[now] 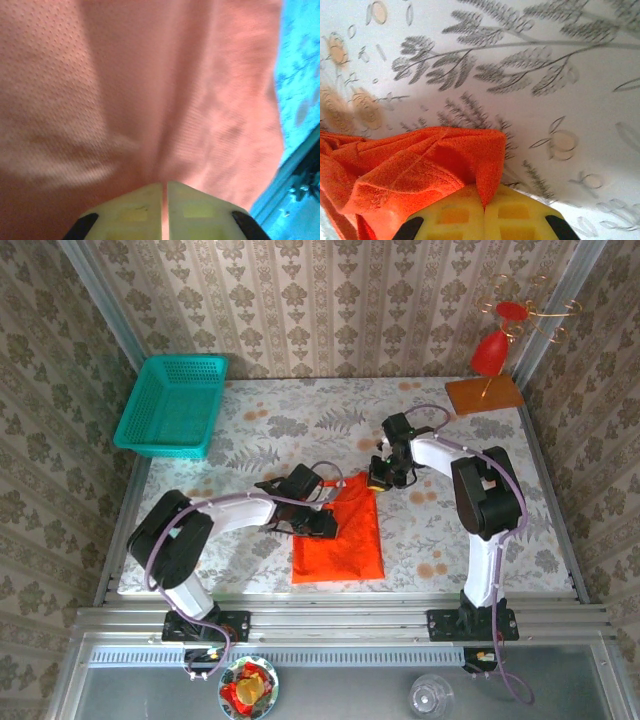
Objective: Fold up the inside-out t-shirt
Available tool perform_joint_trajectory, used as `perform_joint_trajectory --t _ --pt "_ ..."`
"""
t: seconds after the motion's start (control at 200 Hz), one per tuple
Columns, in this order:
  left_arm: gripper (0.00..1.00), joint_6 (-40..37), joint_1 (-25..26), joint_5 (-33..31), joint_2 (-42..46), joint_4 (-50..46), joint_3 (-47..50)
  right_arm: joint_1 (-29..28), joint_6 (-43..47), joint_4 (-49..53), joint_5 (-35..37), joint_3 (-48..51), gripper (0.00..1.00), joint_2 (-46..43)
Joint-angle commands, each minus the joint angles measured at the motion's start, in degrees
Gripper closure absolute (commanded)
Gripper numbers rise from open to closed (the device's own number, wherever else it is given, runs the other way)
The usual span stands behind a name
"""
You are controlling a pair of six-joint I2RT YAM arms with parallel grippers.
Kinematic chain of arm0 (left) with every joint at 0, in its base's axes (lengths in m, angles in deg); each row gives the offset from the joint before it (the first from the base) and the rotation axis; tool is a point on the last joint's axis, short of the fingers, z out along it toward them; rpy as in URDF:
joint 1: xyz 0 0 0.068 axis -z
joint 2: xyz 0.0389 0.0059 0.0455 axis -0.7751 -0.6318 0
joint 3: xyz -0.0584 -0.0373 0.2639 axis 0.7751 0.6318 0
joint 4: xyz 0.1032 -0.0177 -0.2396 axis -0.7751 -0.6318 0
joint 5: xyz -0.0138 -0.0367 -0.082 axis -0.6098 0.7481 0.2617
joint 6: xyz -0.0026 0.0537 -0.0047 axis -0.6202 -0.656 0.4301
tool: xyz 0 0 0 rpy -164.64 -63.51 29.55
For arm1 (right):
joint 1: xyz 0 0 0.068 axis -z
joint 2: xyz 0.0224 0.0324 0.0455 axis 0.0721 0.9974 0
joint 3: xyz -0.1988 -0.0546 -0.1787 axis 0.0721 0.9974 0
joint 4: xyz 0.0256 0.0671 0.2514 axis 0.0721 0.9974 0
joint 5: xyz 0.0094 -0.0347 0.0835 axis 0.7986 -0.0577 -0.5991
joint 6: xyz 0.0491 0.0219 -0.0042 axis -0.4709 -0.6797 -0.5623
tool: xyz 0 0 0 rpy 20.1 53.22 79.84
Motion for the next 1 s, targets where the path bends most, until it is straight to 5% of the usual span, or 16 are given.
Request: perform_joint_trajectory --t 0.0,0.24,0.46,0.995 --pt "0.82 1.4 -1.3 -4.7 7.1 0.2 -2.7 0.6 5.0 6.0 2.3 -2.0 1.00 1.5" --pt "0.69 3.3 -13.3 -8.0 10.5 -0.7 -1.1 0.8 4.5 4.8 -0.9 -1.3 1.00 1.5" --pt "0.58 0.8 -23.3 -2.8 7.0 2.6 -1.5 1.2 4.7 4.8 -2.0 -1.7 1.00 1.7" --pt "0.60 0.5 -27.6 4.5 -4.8 14.7 0.1 2.8 8.9 13.5 -1.9 -18.7 1.00 12.6"
